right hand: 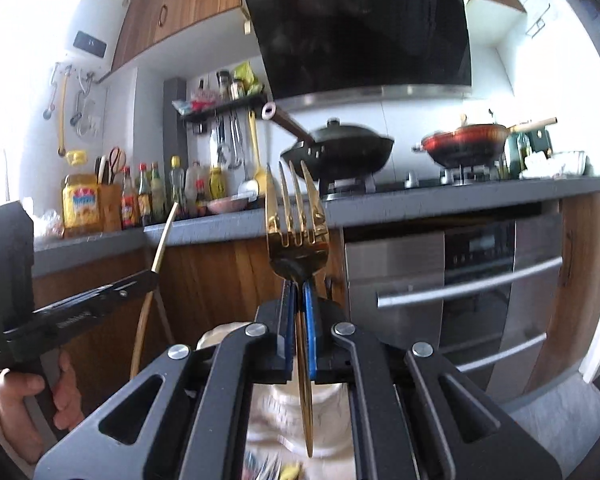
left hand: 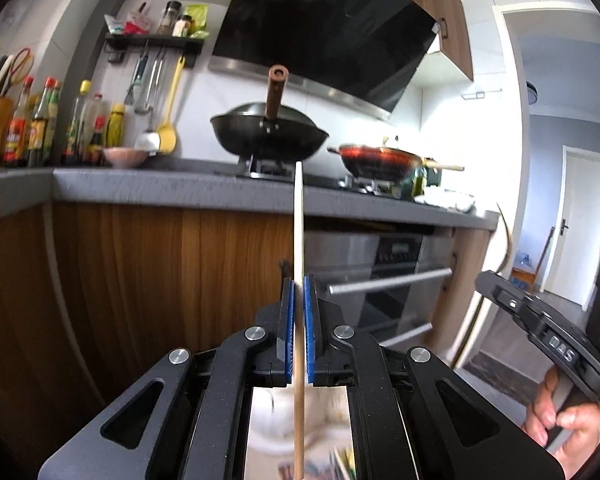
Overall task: Organize utensils
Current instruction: 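Carry both utensils up and lower the chopstick into the larger white pot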
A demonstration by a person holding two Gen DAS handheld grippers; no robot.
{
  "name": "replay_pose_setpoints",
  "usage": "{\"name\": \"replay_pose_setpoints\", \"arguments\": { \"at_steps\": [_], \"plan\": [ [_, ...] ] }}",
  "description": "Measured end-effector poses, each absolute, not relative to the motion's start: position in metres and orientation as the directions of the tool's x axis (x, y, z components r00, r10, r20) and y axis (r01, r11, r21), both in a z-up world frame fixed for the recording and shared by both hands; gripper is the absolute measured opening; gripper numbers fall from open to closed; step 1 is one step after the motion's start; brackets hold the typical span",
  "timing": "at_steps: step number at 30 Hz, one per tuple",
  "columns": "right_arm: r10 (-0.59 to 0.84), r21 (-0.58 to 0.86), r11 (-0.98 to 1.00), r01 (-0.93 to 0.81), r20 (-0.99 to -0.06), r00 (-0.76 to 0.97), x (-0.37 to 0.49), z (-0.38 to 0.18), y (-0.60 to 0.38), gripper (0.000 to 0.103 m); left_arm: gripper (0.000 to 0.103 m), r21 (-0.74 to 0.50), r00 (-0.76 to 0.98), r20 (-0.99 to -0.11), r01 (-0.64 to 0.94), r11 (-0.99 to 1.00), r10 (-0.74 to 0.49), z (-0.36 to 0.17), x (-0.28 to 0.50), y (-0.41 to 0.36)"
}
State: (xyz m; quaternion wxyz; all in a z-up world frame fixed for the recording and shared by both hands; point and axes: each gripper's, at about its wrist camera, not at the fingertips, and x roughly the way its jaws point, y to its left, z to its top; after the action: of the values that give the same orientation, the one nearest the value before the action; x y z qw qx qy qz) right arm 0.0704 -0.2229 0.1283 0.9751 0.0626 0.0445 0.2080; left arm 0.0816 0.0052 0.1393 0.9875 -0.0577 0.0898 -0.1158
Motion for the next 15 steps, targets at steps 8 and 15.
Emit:
{"name": "replay_pose_setpoints", "arguments": {
  "at_steps": [8, 15],
  "plan": [
    [0.396, 0.2, 0.9, -0.387, -0.005, 0.918, 0.122, 0.132, -0.216, 0.005, 0.006, -0.185, 0.972, -0.155, 0.145, 0.972, -0.175, 0.148, 0.151, -0.001],
    [0.396, 0.222, 0.901, -0.373, -0.067, 0.916, 0.157, 0.105, -0.207, 0.005, 0.006, -0.094, 0.975, -0.193, 0.092, 0.991, -0.108, 0.124, 0.179, -0.013]
  ]
}}
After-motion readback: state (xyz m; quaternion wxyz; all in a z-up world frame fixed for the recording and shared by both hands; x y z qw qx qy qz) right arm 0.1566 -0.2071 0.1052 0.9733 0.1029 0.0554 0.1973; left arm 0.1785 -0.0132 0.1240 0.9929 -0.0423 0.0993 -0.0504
